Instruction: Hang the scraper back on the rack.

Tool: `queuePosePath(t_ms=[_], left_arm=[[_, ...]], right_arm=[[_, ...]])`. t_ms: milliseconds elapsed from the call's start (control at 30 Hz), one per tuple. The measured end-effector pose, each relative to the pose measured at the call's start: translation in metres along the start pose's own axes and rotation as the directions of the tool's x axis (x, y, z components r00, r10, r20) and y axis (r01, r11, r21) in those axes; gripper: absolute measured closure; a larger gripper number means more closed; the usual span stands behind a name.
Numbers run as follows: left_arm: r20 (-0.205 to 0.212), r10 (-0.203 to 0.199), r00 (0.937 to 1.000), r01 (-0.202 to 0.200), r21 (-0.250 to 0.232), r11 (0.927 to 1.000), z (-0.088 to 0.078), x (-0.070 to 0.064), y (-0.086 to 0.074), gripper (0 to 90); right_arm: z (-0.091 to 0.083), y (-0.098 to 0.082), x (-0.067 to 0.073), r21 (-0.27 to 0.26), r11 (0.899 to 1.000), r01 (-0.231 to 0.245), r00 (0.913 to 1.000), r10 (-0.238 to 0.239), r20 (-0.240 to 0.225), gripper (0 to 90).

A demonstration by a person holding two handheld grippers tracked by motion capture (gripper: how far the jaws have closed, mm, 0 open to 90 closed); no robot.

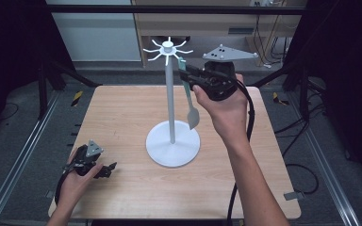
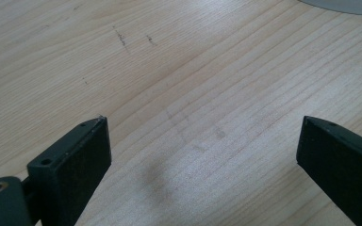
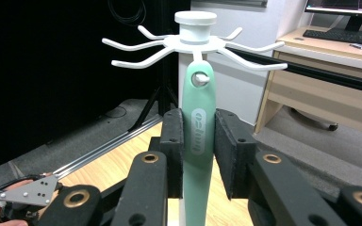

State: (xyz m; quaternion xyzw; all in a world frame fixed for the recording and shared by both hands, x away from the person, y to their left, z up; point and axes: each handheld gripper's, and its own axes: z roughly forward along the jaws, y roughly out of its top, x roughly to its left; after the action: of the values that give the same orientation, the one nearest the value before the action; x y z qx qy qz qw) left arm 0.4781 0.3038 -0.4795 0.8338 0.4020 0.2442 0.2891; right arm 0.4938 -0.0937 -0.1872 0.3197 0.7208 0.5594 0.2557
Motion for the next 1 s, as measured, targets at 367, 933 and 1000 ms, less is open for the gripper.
queuePosePath(t_ms=[367,933,1000], left_arm=[[0.0,0.001,1.0,-0.001,0.0,1.0,0.0001,-0.0001,0.0001,3.4],[0.001,0.0,1.0,0.0,0.001,1.0,0.0001,0.0,0.0,3.4],[0.001,0.0,1.0,0.0,0.001,1.0,0.0002,0.0,0.0001,3.4]], right_arm=[[0.0006,0.0001,0.002,0.006,1.0,0.007,0.9999,-0.007,0.012,74.0],[0.0004,0.0004,0.0021,0.012,1.0,0.003,0.9999,-0.003,0.01,71.6],[0.0,0.0004,0.0018,0.013,1.0,-0.001,0.9999,0.001,0.01,70.8]])
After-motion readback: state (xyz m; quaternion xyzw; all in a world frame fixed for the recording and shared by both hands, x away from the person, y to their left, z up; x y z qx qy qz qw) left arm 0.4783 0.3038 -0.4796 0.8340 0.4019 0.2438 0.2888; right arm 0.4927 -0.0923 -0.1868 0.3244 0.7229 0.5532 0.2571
